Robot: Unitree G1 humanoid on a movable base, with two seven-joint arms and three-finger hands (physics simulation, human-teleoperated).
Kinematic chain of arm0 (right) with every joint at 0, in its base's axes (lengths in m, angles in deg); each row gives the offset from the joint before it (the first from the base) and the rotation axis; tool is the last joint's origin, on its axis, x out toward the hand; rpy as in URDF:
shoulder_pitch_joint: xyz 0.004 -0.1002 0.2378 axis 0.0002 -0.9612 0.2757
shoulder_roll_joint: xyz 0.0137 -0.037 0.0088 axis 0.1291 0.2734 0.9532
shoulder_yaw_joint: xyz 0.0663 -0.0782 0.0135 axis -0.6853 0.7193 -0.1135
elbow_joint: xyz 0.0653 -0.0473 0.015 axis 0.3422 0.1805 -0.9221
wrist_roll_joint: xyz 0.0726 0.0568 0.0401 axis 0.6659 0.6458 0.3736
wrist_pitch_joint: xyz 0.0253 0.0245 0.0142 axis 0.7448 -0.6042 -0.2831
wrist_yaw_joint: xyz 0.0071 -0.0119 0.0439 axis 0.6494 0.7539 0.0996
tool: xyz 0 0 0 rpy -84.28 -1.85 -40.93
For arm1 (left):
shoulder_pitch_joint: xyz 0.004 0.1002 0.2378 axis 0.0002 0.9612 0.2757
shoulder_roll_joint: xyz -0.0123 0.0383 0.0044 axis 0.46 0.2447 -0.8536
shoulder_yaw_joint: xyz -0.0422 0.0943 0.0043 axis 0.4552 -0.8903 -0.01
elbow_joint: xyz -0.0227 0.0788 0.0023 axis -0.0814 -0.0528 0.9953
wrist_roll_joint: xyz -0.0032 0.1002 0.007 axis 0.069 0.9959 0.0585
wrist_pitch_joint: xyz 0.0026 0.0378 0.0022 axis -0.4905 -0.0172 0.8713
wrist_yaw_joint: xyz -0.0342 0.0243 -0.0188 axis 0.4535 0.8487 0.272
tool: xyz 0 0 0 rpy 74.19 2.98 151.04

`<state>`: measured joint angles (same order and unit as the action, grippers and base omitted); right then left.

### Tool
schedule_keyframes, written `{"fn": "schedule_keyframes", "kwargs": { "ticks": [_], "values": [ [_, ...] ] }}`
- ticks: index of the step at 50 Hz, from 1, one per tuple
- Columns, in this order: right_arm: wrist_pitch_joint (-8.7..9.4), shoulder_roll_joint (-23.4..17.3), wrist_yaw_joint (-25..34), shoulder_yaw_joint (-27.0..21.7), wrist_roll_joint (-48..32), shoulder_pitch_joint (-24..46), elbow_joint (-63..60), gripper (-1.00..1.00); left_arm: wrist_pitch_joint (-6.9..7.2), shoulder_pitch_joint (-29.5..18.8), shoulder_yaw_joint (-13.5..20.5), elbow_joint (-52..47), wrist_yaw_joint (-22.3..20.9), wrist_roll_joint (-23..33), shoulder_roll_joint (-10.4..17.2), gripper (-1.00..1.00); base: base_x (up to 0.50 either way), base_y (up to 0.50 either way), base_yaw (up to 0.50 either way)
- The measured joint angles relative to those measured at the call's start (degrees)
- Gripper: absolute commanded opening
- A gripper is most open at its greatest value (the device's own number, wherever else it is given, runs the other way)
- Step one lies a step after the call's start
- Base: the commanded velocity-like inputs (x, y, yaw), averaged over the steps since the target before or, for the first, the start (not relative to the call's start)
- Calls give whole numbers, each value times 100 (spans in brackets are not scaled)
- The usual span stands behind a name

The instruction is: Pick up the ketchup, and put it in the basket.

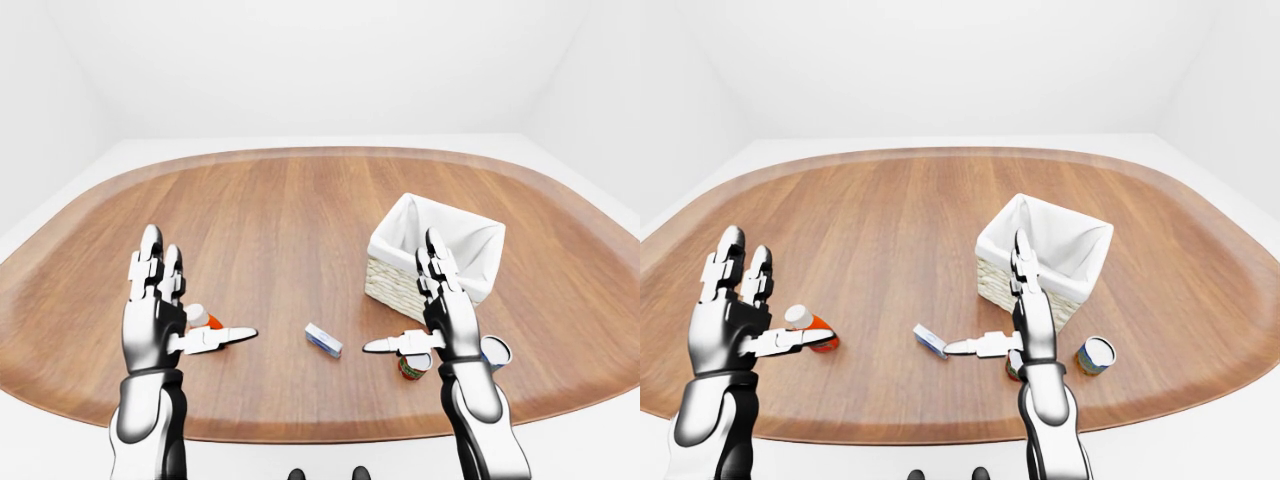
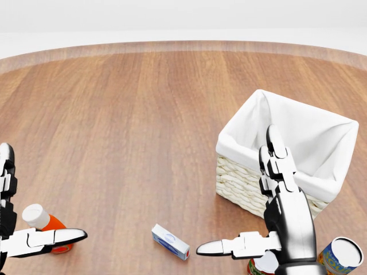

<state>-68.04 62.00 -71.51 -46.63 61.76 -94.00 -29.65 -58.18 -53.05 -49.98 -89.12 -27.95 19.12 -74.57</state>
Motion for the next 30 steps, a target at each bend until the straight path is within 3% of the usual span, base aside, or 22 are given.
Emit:
{"fn": "schedule_keyframes", "kwargs": {
  "ticks": [7, 13, 19, 24, 30],
  "values": [
    [0, -3, 6, -5, 6, -7, -18, 100, -21, -213, 249, 462, 77, 1, 145, 100, 0, 0, 0],
    [0, -3, 15, 1, 3, 0, 24, 100, -503, -651, 596, 1781, 278, 4, 561, 100, 0, 0, 0],
    [0, -3, 22, -4, 4, 8, 53, 100, -801, -916, 759, 2616, 447, -27, 863, 100, 0, 0, 0],
    [0, -2, 26, -8, 4, 11, 66, 100, -1000, -1088, 823, 3153, 558, -44, 1050, 100, 0, 0, 0],
    [0, -1, 28, -4, -2, 17, 83, 100, -1000, -1242, 842, 3701, 659, -50, 1212, 100, 0, 0, 0]
  ]
}}
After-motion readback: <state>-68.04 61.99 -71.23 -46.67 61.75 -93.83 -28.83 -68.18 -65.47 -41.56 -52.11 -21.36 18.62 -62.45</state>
